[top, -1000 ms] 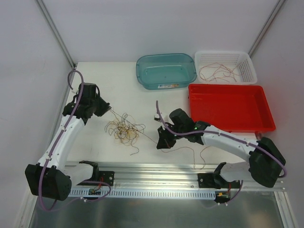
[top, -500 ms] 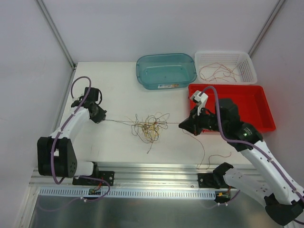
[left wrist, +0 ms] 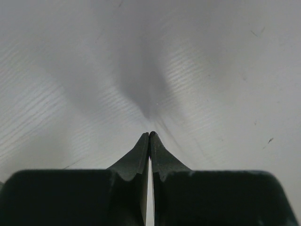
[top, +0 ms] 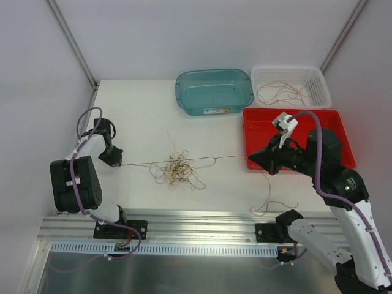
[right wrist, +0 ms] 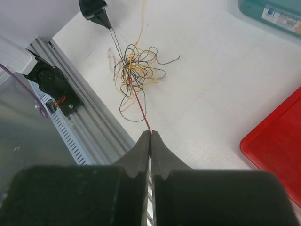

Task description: Untangle the cables

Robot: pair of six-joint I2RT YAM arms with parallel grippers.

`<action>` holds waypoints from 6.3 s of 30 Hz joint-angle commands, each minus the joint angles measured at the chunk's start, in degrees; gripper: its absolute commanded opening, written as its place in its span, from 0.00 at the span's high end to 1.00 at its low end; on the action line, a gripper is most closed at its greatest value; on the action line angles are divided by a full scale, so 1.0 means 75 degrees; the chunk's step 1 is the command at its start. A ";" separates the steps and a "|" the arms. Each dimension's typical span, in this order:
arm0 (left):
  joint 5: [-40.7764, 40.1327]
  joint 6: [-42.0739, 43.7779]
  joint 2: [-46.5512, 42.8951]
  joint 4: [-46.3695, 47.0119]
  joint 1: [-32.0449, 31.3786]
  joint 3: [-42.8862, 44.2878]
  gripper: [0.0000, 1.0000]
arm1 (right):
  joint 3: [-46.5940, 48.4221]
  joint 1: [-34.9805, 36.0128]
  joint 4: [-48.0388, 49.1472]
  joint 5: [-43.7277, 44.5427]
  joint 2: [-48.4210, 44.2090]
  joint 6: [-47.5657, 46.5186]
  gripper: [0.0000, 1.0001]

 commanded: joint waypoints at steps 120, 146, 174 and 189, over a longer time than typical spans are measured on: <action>0.0703 0.4105 -0.4018 0.0892 -0.3346 -0.1008 0.01 | -0.2733 0.1913 0.4114 0.2194 0.3843 0.2294 0.99; 0.0727 0.4105 -0.3643 0.0927 -0.3358 -0.0844 0.01 | -0.0555 0.3330 0.2052 0.5790 0.5612 0.4250 0.00; 0.0856 0.4082 -0.3796 0.0927 -0.3358 -0.0879 0.02 | 0.0804 0.3554 0.2123 0.5708 0.6540 0.3573 0.99; 0.0750 0.4094 -0.3655 0.0927 -0.3358 -0.0856 0.02 | 0.4120 0.1469 0.1976 0.5757 0.4300 -0.0551 0.99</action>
